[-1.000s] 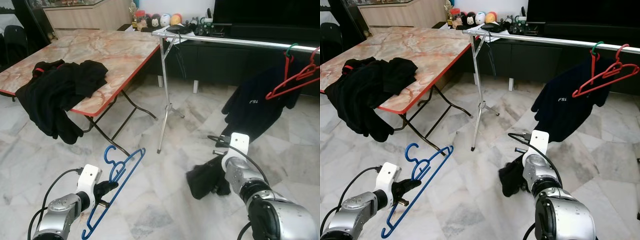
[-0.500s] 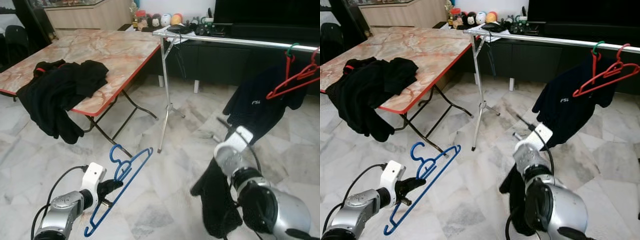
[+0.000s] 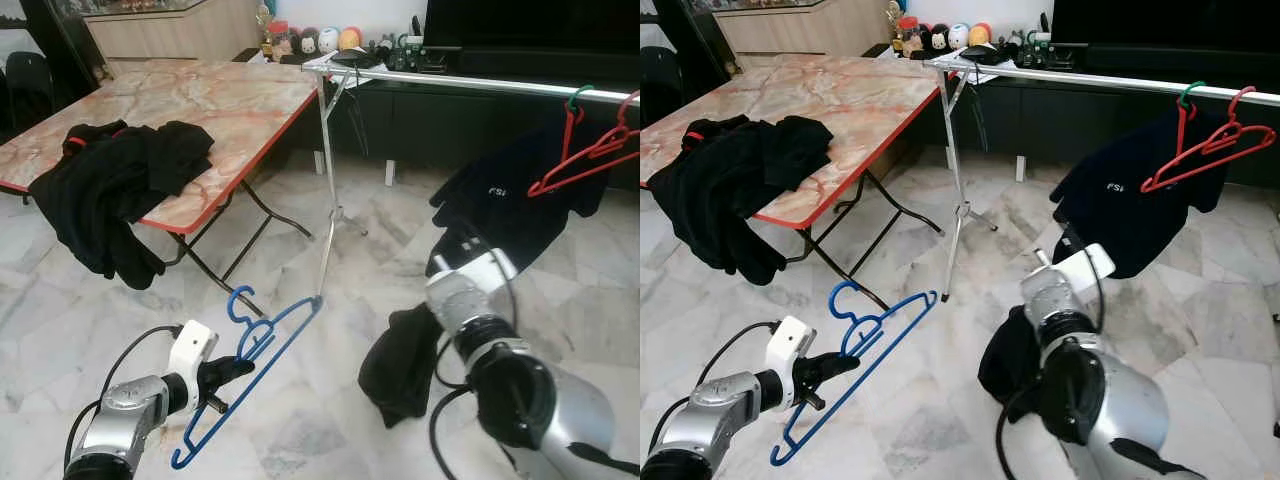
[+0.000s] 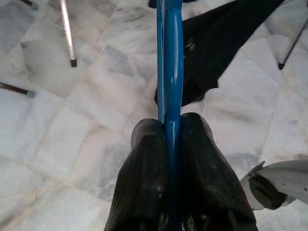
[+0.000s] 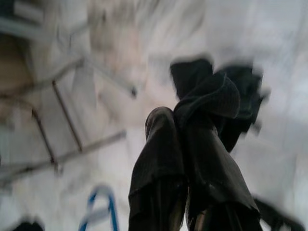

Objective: Hang hanger

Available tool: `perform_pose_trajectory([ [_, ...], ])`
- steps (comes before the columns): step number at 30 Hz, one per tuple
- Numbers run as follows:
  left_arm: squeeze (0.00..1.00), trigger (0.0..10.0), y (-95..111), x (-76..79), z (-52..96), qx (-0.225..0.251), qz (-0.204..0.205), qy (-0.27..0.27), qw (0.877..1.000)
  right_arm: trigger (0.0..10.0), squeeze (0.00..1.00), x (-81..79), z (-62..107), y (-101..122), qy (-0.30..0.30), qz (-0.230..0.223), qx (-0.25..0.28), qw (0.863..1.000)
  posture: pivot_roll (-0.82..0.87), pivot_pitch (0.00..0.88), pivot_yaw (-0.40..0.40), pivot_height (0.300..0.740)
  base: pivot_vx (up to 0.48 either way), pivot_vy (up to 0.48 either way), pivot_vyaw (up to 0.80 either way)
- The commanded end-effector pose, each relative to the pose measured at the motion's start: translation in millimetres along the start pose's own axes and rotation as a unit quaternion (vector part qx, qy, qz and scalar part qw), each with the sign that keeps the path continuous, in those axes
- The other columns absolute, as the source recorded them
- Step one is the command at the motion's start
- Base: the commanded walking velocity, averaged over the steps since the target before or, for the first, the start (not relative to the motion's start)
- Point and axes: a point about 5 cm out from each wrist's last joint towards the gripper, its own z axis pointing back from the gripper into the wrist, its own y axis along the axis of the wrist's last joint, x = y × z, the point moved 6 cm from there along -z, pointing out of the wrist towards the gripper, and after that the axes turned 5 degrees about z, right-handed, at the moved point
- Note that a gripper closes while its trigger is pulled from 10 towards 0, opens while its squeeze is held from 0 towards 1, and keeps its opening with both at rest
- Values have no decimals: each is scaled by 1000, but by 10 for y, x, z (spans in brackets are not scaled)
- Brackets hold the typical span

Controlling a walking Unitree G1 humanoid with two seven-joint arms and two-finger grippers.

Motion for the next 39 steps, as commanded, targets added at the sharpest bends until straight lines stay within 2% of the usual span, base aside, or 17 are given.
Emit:
perform_pose_trajectory([
  [1,0,10000,83,-37,22,3,-7,-1,1000,10000,0,-224,75,-73,28,21,-13,999,-116,0,135,740,0,0,0],
  [2,0,10000,106,-29,0,3,-7,-3,1000,10000,0,-327,111,-147,43,32,-24,998,-116,0,135,740,0,0,0],
  [3,0,10000,106,-29,0,3,-7,-3,1000,10000,0,-327,111,-147,43,32,-24,998,-116,0,135,740,0,0,0],
  [4,0,10000,162,-11,-42,7,-7,-9,1000,10000,0,-479,171,-211,68,47,-30,996,-111,0,135,740,0,0,0],
  [5,0,10000,194,0,-62,9,-7,-13,1000,10000,0,-547,201,-238,77,55,-31,995,-110,0,135,740,0,0,0],
  [8,0,10000,199,3,-62,9,-6,-15,1000,10000,0,-553,205,-242,78,56,-32,995,-110,0,135,740,0,0,0],
  [13,0,10000,326,88,-135,17,0,-41,999,10000,0,-575,223,-280,73,66,-32,995,-109,0,137,740,0,0,0],
  [17,0,10000,399,139,-211,6,6,-65,998,10000,0,-585,230,-263,71,58,-28,995,-107,0,154,740,0,0,0],
  [22,0,10000,464,133,-308,0,14,-67,998,10000,0,-718,294,-232,89,48,-24,995,-116,0,161,740,0,0,0],
  [26,0,10000,503,256,-378,3,36,-100,994,10000,0,-832,351,-192,108,44,-19,993,-117,0,163,740,0,0,0],
  [30,0,10000,463,286,-404,-13,38,-115,993,10000,0,-884,378,-187,117,52,-13,992,-122,0,167,740,0,0,0],
  [39,0,10000,463,286,-404,-13,38,-115,993,10000,0,-884,378,-187,117,52,-13,992,-122,0,167,740,0,0,0],
])
